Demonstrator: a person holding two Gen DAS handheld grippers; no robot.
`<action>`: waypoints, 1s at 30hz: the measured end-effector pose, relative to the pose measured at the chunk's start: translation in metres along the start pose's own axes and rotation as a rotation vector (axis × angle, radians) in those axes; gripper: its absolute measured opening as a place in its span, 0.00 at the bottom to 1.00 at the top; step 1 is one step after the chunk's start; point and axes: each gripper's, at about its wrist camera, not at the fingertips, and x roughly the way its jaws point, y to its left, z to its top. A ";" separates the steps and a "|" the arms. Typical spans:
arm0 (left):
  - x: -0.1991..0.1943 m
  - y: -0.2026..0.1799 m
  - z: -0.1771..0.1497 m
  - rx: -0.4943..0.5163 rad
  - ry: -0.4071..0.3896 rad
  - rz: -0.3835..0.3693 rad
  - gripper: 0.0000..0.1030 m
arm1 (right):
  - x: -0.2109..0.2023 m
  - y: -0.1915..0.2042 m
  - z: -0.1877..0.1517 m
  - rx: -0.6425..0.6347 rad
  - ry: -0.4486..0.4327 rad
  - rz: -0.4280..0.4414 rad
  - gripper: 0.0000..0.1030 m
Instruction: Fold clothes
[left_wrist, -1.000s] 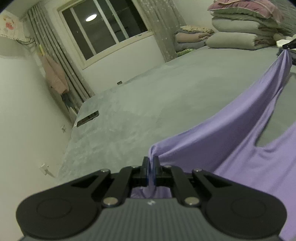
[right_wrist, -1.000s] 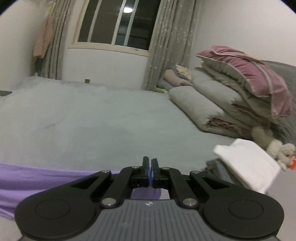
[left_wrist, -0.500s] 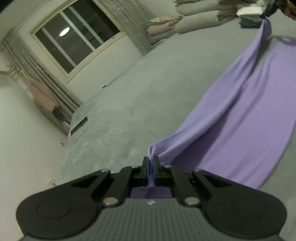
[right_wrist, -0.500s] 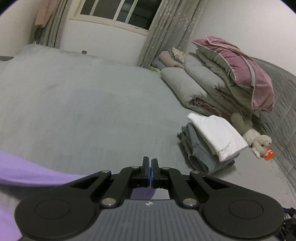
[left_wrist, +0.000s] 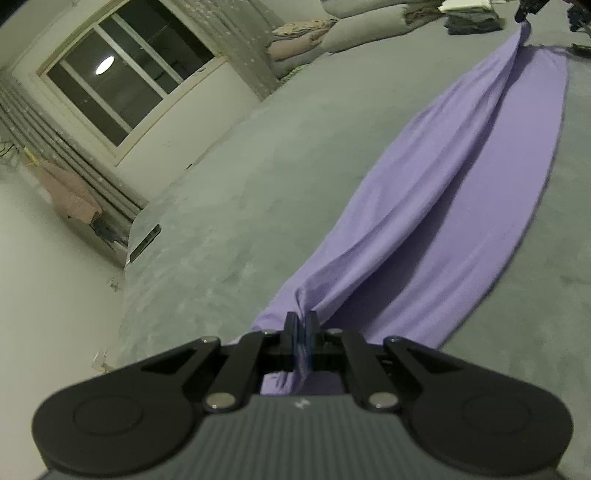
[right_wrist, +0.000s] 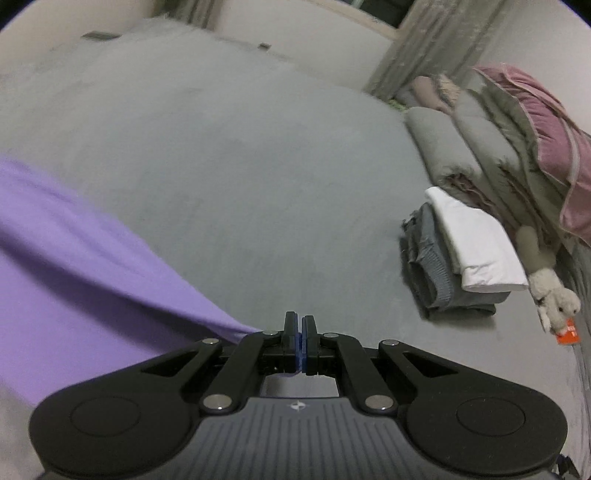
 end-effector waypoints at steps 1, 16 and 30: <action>-0.002 0.001 -0.001 -0.005 -0.002 0.001 0.03 | -0.003 0.001 -0.003 -0.008 -0.002 0.008 0.02; 0.001 -0.014 -0.018 0.091 0.140 -0.082 0.03 | -0.022 0.008 -0.047 -0.083 0.035 0.039 0.02; -0.022 0.013 -0.027 -0.087 0.153 -0.081 0.09 | -0.024 0.028 -0.063 -0.165 0.077 -0.040 0.03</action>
